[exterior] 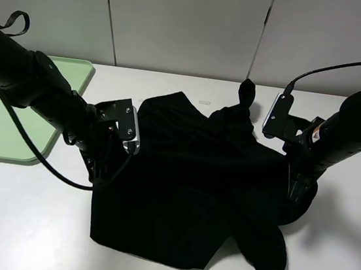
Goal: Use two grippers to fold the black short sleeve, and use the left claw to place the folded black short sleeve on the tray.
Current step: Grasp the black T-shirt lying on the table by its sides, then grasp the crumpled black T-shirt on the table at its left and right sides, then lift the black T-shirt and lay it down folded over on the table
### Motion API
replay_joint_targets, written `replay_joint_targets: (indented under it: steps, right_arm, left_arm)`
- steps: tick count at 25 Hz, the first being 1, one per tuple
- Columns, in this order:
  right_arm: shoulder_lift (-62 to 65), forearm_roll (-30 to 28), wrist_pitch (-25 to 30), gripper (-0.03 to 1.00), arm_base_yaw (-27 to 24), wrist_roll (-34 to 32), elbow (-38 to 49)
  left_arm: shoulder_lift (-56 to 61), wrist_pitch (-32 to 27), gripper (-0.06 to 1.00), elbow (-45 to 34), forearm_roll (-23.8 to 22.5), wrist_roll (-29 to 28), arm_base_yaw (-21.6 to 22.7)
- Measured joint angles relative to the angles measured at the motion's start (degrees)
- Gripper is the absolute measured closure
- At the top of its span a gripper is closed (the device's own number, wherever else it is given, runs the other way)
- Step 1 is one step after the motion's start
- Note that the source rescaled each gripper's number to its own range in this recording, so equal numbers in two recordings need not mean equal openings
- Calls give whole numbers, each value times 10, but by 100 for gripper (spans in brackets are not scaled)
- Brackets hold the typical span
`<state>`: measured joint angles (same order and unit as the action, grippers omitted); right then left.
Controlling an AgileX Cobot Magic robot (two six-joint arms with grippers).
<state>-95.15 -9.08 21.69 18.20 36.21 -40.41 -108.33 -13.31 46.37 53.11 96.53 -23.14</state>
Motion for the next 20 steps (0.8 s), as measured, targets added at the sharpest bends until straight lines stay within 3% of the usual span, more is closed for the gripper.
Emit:
replay_joint_targets:
  steps: [3, 7, 9, 20]
  right_arm:
    - [0, 0, 0, 97, 0, 0, 0]
    - [0, 3, -1, 97, 0, 0, 0]
    - [0, 3, -1, 97, 0, 0, 0]
    - [10, 4, 0, 97, 0, -8, 0]
  left_arm:
    - [-1, 14, 34, 0, 31, -3, 0]
    - [-1, 9, 75, 0, 60, -3, 0]
    - [-1, -2, 90, 0, 64, -3, 0]
    - [1, -30, 94, 1, 67, -29, 0]
